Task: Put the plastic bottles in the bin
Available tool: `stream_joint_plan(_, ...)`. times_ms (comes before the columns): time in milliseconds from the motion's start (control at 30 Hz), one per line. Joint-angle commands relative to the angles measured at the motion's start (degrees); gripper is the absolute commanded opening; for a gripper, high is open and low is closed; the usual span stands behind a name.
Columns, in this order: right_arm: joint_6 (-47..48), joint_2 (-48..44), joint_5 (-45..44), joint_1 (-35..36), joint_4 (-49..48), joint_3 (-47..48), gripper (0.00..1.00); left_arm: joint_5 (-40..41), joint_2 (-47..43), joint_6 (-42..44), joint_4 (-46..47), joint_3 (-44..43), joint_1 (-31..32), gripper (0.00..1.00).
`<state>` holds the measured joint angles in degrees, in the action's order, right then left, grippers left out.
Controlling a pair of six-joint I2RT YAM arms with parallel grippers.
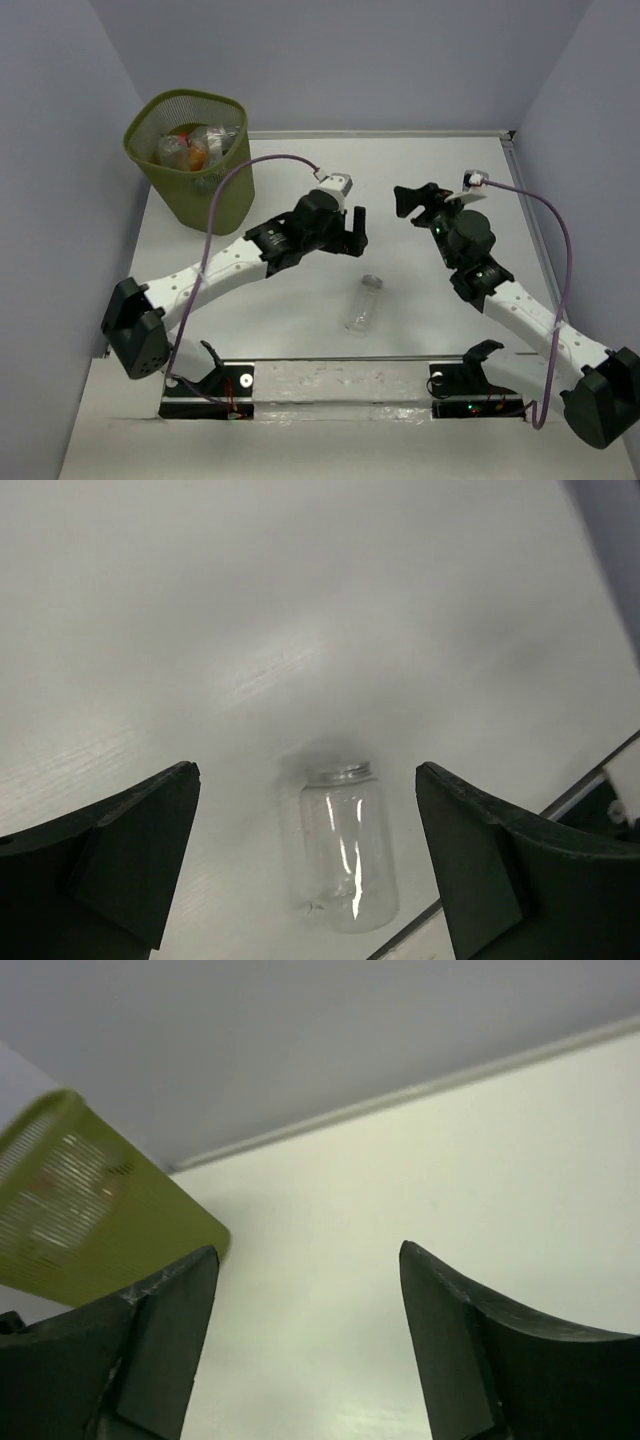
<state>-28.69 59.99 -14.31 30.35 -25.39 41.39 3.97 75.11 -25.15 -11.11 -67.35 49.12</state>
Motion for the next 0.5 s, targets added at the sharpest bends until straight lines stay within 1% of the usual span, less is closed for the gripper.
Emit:
stream_joint_plan(0, -2.9, -8.5, -6.3, -0.6, 11.2, -8.2, 0.81, 1.2, 7.5, 0.7, 0.7, 0.7, 4.2, 0.99)
stream_joint_plan(33, -3.1, -12.3, -7.5, -0.6, 13.8, -9.5, 0.82, 0.5, 9.2, 0.6, -0.1, 0.2, 5.9, 0.99)
stream_joint_plan(67, -3.1, -14.0, -8.0, -0.6, 16.0, -10.7, 0.82, 0.5, 12.1, 0.5, -1.8, -0.8, 6.9, 0.99)
stream_joint_plan(167, -3.2, -18.8, -8.4, -1.1, 18.4, -14.1, 0.84, -0.5, 16.8, 0.1, -5.5, -2.3, 10.2, 0.99)
stream_joint_plan(333, -4.5, -19.6, -6.0, -1.1, 19.7, -16.2, 0.87, -2.6, 22.2, -0.6, -5.6, -1.2, 13.1, 0.99)
stream_joint_plan(433, -4.7, -19.6, -6.3, -1.1, 19.6, -16.5, 0.87, -1.7, 24.2, -1.0, -5.6, -0.7, 14.9, 0.99)
stream_joint_plan(467, -4.6, -19.7, -6.4, -1.1, 19.6, -16.7, 0.87, -0.8, 25.2, -1.2, -5.5, -0.3, 15.3, 0.98)
